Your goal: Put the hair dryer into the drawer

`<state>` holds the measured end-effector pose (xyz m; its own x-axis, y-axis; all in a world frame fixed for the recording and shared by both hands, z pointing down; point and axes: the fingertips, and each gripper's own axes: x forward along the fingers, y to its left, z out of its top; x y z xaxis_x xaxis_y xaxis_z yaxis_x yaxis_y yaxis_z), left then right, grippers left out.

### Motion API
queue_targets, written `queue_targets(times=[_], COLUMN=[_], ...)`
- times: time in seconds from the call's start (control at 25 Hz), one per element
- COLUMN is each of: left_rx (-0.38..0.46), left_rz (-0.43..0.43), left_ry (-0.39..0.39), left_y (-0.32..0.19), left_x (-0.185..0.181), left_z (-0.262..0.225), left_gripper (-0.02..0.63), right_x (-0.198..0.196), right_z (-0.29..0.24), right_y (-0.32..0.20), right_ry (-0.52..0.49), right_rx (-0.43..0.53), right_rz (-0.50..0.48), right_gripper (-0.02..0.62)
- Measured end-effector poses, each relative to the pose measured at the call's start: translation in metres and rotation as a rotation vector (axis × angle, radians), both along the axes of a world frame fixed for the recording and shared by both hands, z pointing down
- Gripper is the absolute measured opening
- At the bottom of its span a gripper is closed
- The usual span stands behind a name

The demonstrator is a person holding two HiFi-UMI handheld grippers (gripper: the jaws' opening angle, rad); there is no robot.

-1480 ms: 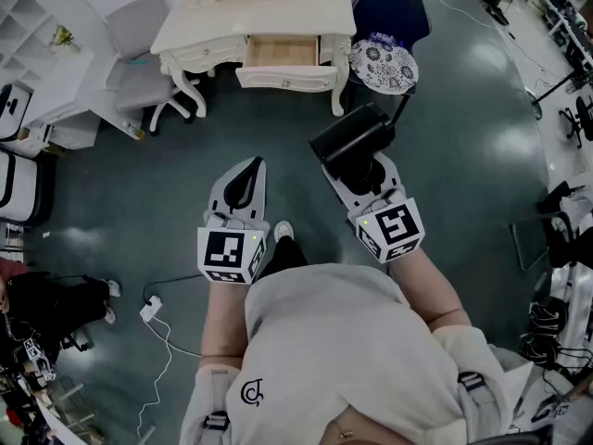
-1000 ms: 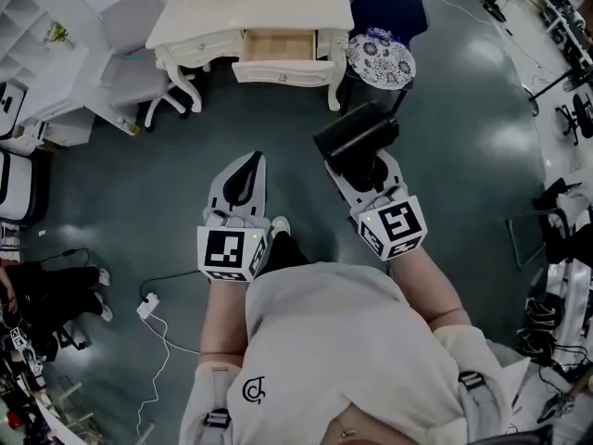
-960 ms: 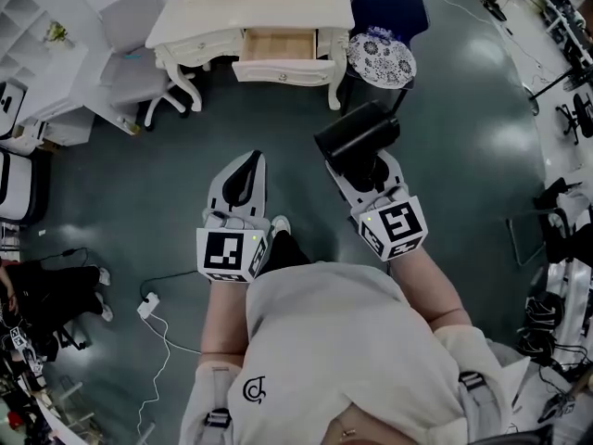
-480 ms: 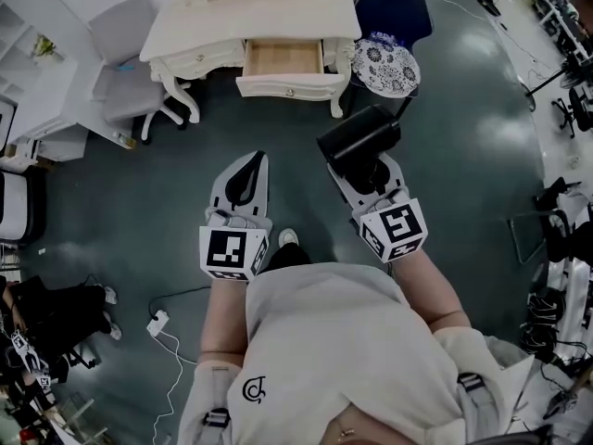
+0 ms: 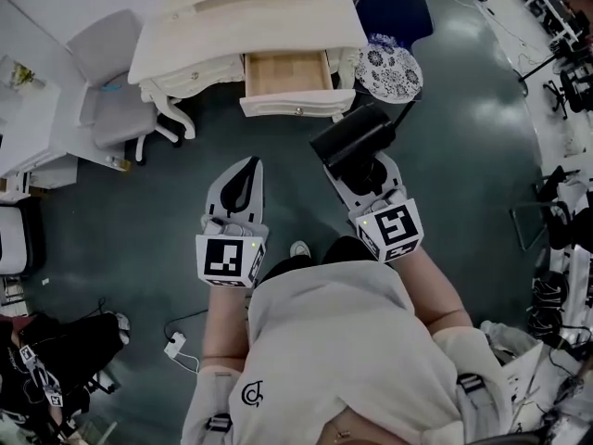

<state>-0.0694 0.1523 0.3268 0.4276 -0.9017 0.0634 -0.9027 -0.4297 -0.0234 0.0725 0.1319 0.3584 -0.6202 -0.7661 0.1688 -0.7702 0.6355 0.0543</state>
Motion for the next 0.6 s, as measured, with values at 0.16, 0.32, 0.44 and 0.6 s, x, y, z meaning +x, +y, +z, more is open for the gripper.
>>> queue_targets(times=[0.16,0.32,0.44,0.6], left_rx=[-0.001,-0.026,-0.032,-0.033], left_rz=[0.007,-0.029,-0.07,-0.097], left_ry=[-0.009,-0.013,-0.02,-0.04], left_y=[-0.025,-0.058,-0.09,-0.14], left_x=[-0.004,-0.012,-0.015,-0.006], left_z=[0.004,0.016,0.023,0.025], left_gripper=[0.012,0.012,0.012,0.012], right_x=[-0.011,-0.015,-0.017,-0.014], right_z=[0.01,0.02,0.026,0.029], right_y=[-0.029,-0.068,-0.104,-0.16], right_ry=[-0.019,-0.038,-0.041,-0.038], right_rx=[-0.037,-0.058,-0.061,-0.059], right_rz=[-0.006,-0.016,-0.049,-0.098], right_gripper=[0.25,0.25,0.25,0.25])
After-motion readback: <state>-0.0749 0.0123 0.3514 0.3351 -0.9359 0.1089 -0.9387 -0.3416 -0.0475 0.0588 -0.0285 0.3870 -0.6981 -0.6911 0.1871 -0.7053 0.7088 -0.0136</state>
